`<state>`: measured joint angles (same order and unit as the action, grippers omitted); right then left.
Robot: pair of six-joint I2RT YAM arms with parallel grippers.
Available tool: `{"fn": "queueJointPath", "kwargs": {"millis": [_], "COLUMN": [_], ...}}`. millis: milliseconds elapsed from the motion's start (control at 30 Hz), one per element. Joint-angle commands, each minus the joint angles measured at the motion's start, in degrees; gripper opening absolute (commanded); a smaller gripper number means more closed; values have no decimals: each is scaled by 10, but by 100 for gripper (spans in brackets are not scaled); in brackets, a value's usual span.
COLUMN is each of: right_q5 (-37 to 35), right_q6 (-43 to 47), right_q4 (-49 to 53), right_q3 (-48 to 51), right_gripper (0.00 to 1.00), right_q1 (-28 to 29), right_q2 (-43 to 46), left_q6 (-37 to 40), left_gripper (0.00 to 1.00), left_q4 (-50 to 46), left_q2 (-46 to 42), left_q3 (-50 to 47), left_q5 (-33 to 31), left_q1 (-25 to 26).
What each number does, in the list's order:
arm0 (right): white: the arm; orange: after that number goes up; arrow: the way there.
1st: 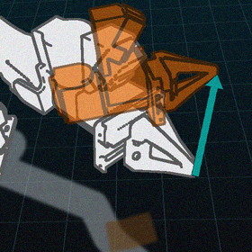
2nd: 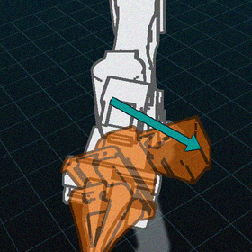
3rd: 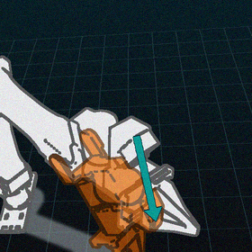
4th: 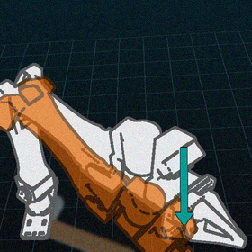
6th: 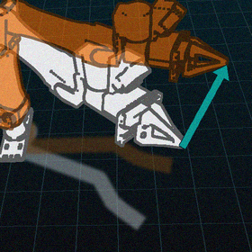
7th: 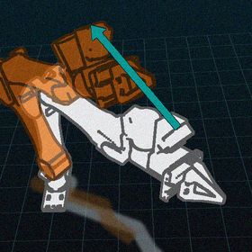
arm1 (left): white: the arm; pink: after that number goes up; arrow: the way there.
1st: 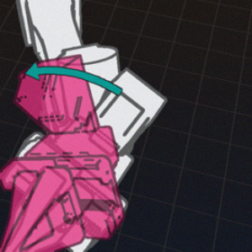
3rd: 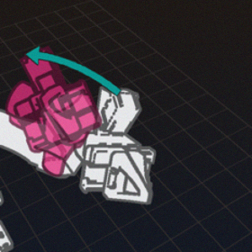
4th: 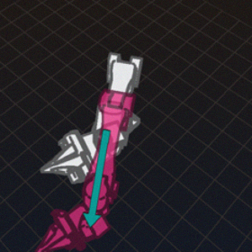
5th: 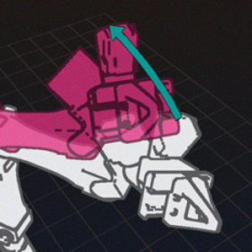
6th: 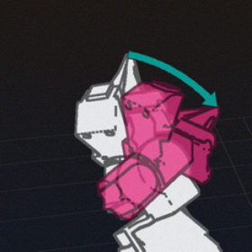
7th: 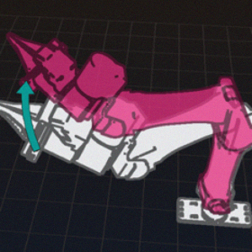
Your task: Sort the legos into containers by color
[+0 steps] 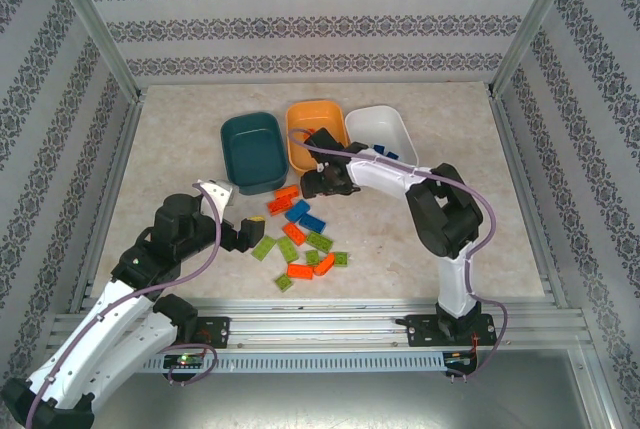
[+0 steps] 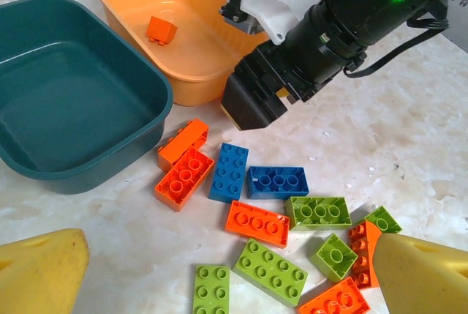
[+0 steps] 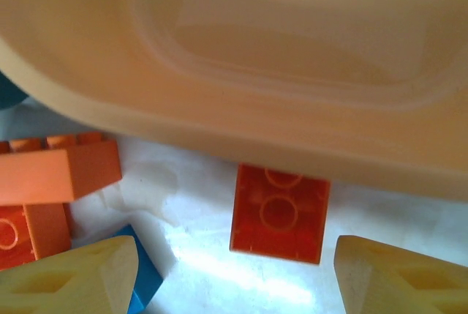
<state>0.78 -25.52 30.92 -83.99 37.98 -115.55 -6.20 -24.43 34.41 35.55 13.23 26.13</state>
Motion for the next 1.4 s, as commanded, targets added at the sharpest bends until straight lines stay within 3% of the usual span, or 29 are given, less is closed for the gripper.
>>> {"fn": "queueJointPath", "kwargs": {"millis": [0,367,700,1367], "right_q5": [-21,-31,-28,-17], "right_q6": [6,5,1,-31], "right_q4": [19,20,10,-41], "right_q3": [-24,-33,-16,123], "right_gripper": [69,60,45,35], "right_q1": [-9,-12,-14,-13], "right_q2": [-21,-53,-41,86], "left_q6": [12,9,9,7], "left_gripper": [100,100,100,100], "left_q4": [-2,3,4,5], "left_q2": [-4,-6,-6,-9], "left_q3": [4,3,1,0], "left_q5": [10,23,22,26], "left_q1": [0,-1,0,0]}}
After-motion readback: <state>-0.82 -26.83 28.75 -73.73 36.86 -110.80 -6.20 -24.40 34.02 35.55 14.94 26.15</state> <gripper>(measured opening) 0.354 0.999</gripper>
